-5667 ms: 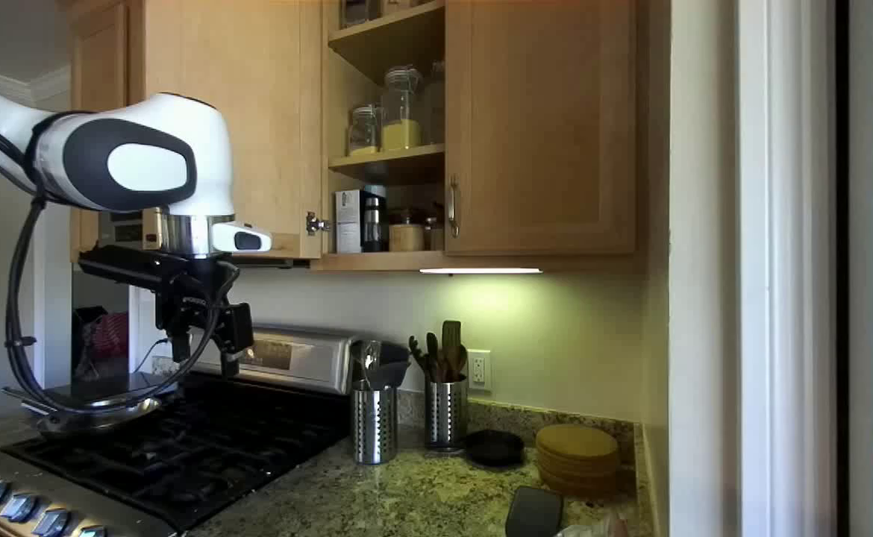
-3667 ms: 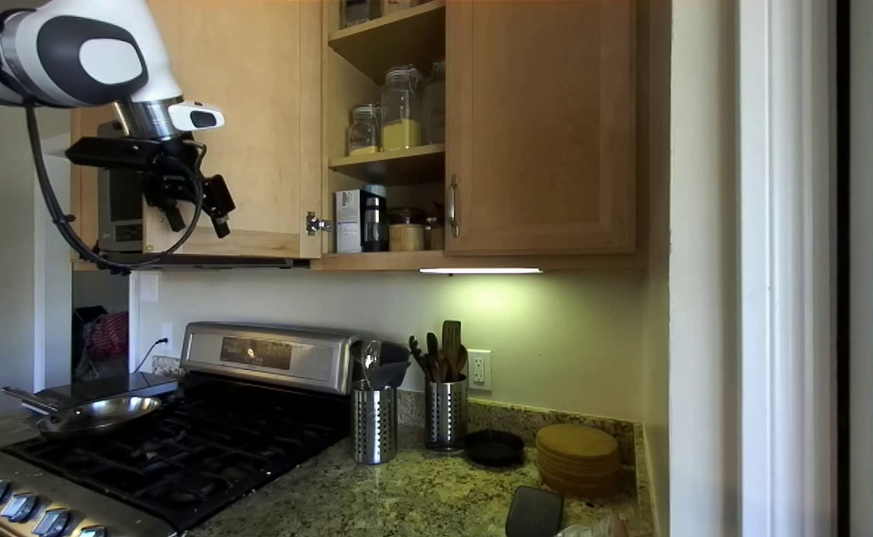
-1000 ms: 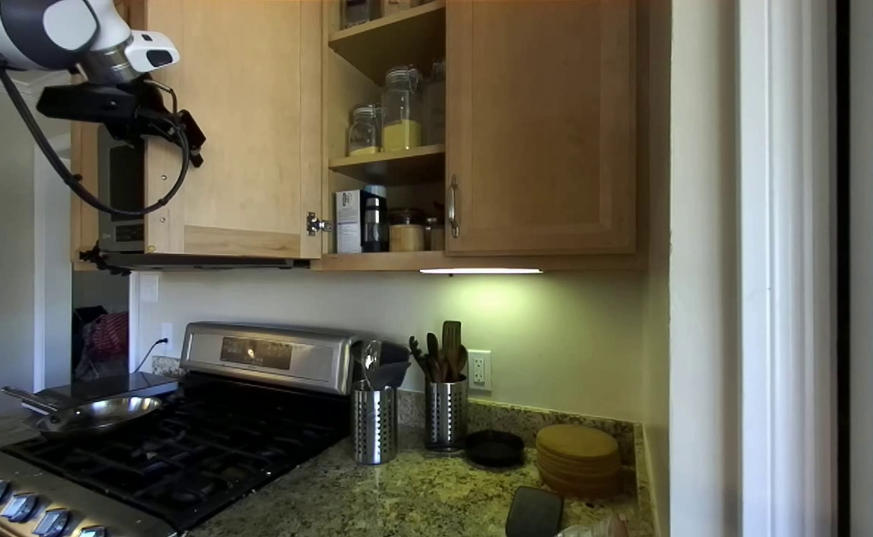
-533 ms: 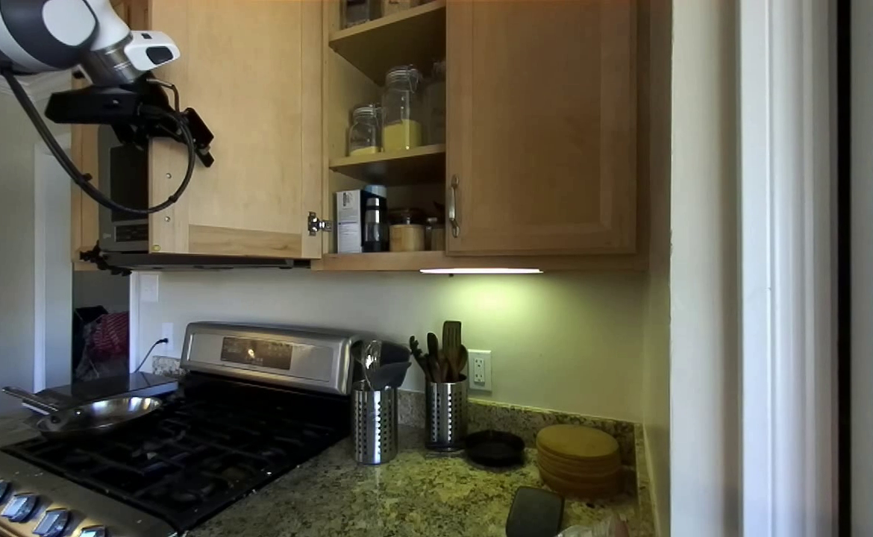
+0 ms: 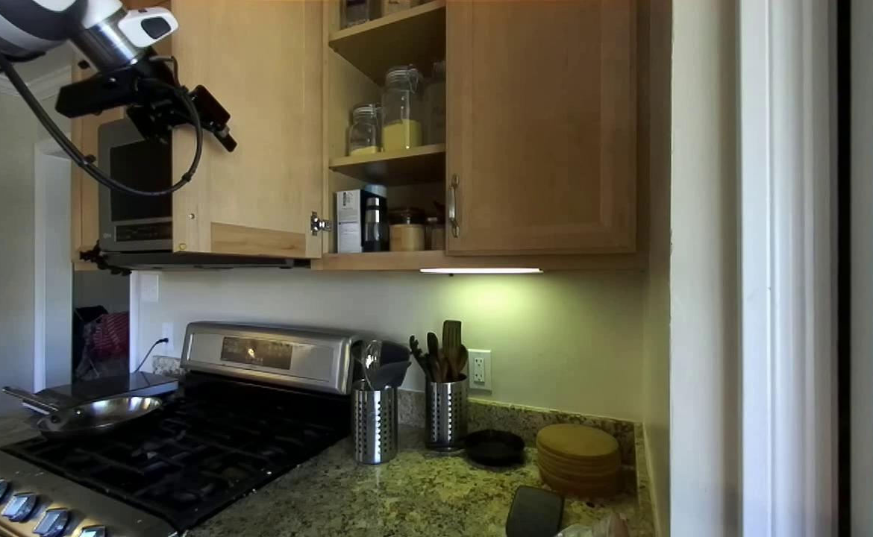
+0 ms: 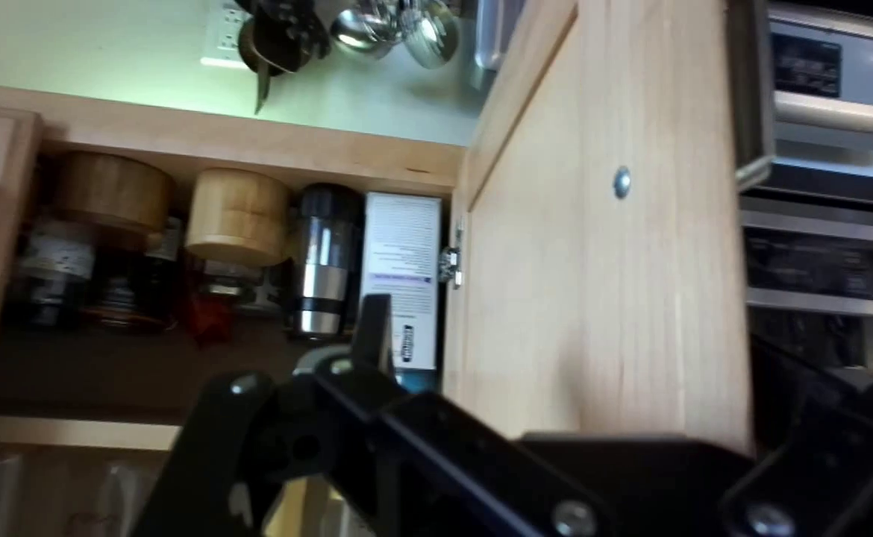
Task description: Close the open cupboard door
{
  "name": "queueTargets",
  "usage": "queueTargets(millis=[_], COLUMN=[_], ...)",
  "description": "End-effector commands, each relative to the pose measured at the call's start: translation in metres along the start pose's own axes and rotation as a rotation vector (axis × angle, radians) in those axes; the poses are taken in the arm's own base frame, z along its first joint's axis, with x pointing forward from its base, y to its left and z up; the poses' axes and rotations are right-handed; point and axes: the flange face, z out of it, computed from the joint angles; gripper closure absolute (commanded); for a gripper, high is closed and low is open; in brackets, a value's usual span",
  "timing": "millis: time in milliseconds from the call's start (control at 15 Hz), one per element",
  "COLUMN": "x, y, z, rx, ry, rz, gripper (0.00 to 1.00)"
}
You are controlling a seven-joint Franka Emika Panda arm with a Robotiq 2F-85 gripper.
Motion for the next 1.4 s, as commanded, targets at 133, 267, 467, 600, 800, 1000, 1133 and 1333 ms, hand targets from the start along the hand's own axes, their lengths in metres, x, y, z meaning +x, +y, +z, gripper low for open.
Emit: queueTargets(millis=[133,267,467,600,800,1000,1133,1333], x=[-0.007,-0.007,-0.009,-0.01,-0.011,-0.011,-0.014,-0.035], y=[0.073,0.091,0.109,0.115,0.114,0.108,0.103,0.094], z=[0.025,0.03,0.047,0.06,0.065,0.058,0.052,0.064], rx=[-0.224,-0.28,-0.345,-0.369,-0.388,-0.405,-0.426,-0.395], ry=[-0.043,-0.056,-0.082,-0.104,-0.118,-0.131,-0.152,-0.295], rz=[0.089,0.105,0.125,0.131,0.131,0.109,0.074,0.084], gripper=[0.0,0.0,0.0,0.0,0.0,0.0,0.0,0.0])
